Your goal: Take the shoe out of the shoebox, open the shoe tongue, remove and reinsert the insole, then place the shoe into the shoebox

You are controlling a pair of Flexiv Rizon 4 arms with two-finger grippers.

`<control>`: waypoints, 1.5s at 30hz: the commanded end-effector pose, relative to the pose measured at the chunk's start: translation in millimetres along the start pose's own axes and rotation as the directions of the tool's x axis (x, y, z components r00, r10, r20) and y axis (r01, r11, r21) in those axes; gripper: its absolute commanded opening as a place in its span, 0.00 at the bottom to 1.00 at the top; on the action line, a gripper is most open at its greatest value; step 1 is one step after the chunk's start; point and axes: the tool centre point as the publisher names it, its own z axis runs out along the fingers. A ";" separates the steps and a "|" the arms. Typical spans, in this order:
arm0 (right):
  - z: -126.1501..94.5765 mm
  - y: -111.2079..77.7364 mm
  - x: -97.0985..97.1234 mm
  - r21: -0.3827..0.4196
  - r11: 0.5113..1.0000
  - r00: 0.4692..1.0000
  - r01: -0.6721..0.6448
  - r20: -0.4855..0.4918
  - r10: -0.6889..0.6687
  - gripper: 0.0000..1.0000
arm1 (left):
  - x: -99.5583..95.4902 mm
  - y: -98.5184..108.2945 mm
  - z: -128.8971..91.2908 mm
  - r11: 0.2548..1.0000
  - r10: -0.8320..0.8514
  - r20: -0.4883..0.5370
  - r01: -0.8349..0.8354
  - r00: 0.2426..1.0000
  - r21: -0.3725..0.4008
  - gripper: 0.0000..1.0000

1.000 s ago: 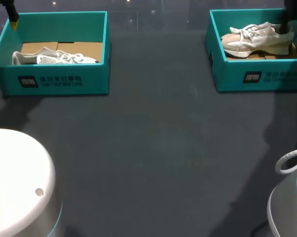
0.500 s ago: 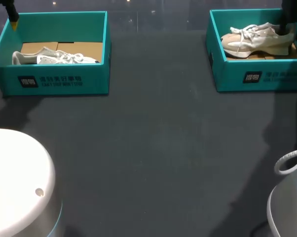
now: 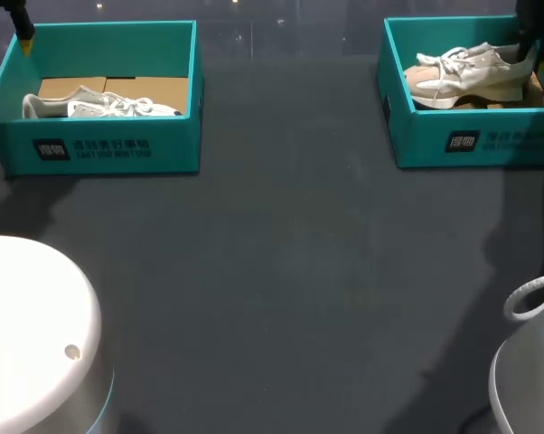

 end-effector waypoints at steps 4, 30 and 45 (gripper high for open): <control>-27.8 -8.3 0.0 -0.052 0.998 0.999 -0.041 0.016 0.041 0.00 | 0.4 -0.6 -0.3 1.000 0.001 -0.001 -0.001 1.000 -0.001 1.00; -143.8 -9.2 -24.3 -0.201 0.960 0.974 -0.193 0.080 0.212 0.00 | 0.4 -0.6 -0.3 1.000 0.001 -0.001 -0.001 1.000 -0.001 1.00; -205.2 -33.1 -35.3 -0.236 0.942 0.960 -0.239 0.089 0.266 0.00 | 0.4 -0.6 -0.3 1.000 0.001 -0.001 -0.001 1.000 -0.001 1.00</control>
